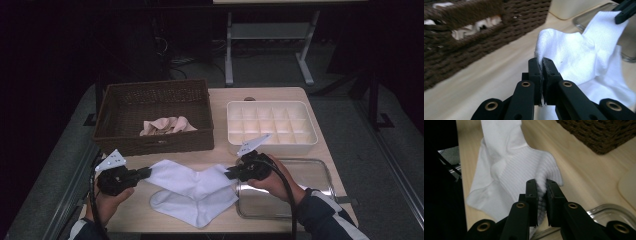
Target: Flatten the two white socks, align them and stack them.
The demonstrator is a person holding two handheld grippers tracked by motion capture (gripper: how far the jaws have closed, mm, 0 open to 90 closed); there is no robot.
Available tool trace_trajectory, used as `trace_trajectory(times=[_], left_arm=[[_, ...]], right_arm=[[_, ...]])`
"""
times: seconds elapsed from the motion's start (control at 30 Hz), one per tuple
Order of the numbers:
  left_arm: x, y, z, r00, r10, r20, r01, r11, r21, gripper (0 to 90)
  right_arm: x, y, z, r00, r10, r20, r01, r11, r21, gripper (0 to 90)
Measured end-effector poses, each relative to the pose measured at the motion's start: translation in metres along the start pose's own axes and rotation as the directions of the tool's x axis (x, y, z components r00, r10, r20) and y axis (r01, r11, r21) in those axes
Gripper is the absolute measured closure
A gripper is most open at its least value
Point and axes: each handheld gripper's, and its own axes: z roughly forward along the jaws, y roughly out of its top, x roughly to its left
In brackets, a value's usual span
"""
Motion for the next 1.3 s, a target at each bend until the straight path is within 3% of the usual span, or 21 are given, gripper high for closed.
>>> trace_trajectory(times=[0.07,0.23,0.27,0.3,0.37,0.43,0.5,0.57,0.6,0.67,0.77,0.8,0.83,0.9,0.93,1.07,1.13,1.2,1.3], left_arm=[[-0.005,-0.005,-0.002,0.9998,-0.018,0.01,0.018,0.9998,0.008,86.8],[-0.016,-0.025,0.001,0.997,-0.045,0.063,0.039,0.9954,0.087,86.7],[-0.018,-0.029,0.004,0.9968,-0.035,0.072,0.027,0.9929,0.116,86.7],[-0.018,-0.029,0.004,0.9968,-0.035,0.072,0.027,0.9929,0.116,86.6],[-0.02,-0.035,0.012,0.9968,-0.021,0.077,0.007,0.9851,0.172,86.6],[-0.02,-0.039,0.02,0.9977,0.003,0.067,-0.018,0.9726,0.232,86.3],[-0.02,-0.041,0.026,0.9989,0.008,0.047,-0.02,0.9667,0.255,86.2],[-0.019,-0.044,0.034,0.9988,0.045,0.019,-0.049,0.9527,0.3,86.0],[-0.019,-0.045,0.036,0.9986,0.05,0.018,-0.053,0.9515,0.303,86.0],[-0.019,-0.044,0.037,0.9979,0.064,0.013,-0.064,0.9522,0.299,86.0],[-0.016,-0.042,0.04,0.9951,0.094,-0.028,-0.082,0.9532,0.291,86.0],[-0.016,-0.042,0.04,0.9951,0.094,-0.028,-0.082,0.9532,0.291,86.0],[-0.012,-0.041,0.042,0.995,0.091,-0.039,-0.077,0.9571,0.28,85.9],[-0.01,-0.041,0.044,0.9953,0.085,-0.048,-0.069,0.9608,0.268,86.0],[-0.007,-0.039,0.046,0.994,0.089,-0.063,-0.07,0.9627,0.262,86.0],[-0.004,-0.036,0.046,0.9943,0.083,-0.068,-0.065,0.9695,0.237,86.3],[-0.004,-0.036,0.045,0.9944,0.081,-0.067,-0.064,0.9705,0.233,86.4],[-0.006,-0.032,0.036,0.9959,0.066,-0.061,-0.053,0.9793,0.195,86.4],[-0.007,-0.028,0.03,0.9966,0.062,-0.054,-0.052,0.9839,0.171,86.5]], right_arm=[[0.005,-0.006,-0.002,1.0,-0.001,-0.01,0.001,1.0,0.017,81.2],[0.013,-0.017,0.003,0.9996,-0.006,-0.027,0.007,0.998,0.056,81.0],[0.014,-0.019,0.007,0.9997,-0.004,-0.026,0.005,0.998,0.069,80.9],[0.014,-0.019,0.007,0.9997,-0.004,-0.026,0.005,0.998,0.069,80.9],[0.014,-0.024,0.019,0.9994,-0.028,-0.019,0.03,0.993,0.112,80.6],[0.012,-0.026,0.033,0.9975,-0.07,-0.008,0.07,0.987,0.144,80.3],[0.011,-0.027,0.035,0.9972,-0.074,-0.003,0.074,0.986,0.151,80.2],[0.007,-0.028,0.043,0.9975,-0.07,0.013,0.067,0.985,0.159,79.8],[0.007,-0.028,0.045,0.9971,-0.073,0.02,0.069,0.985,0.16,79.8],[0.007,-0.027,0.046,0.9975,-0.067,0.022,0.063,0.985,0.16,79.7],[0.009,-0.024,0.051,0.9938,-0.098,0.053,0.088,0.982,0.169,79.8],[0.009,-0.024,0.051,0.9938,-0.098,0.053,0.088,0.982,0.169,79.8],[0.007,-0.021,0.054,0.9864,-0.137,0.091,0.121,0.979,0.167,79.9],[0.005,-0.02,0.054,0.983,-0.148,0.109,0.128,0.977,0.17,79.9],[-0.002,-0.017,0.056,0.9795,-0.144,0.14,0.12,0.978,0.172,80.0],[-0.013,-0.011,0.058,0.9734,-0.137,0.183,0.109,0.981,0.158,80.4],[-0.014,-0.009,0.056,0.975,-0.134,0.177,0.107,0.982,0.156,80.6],[-0.014,-0.009,0.053,0.9749,-0.137,0.175,0.111,0.983,0.148,80.7],[-0.011,-0.007,0.046,0.9778,-0.126,0.168,0.103,0.985,0.136,80.7]])
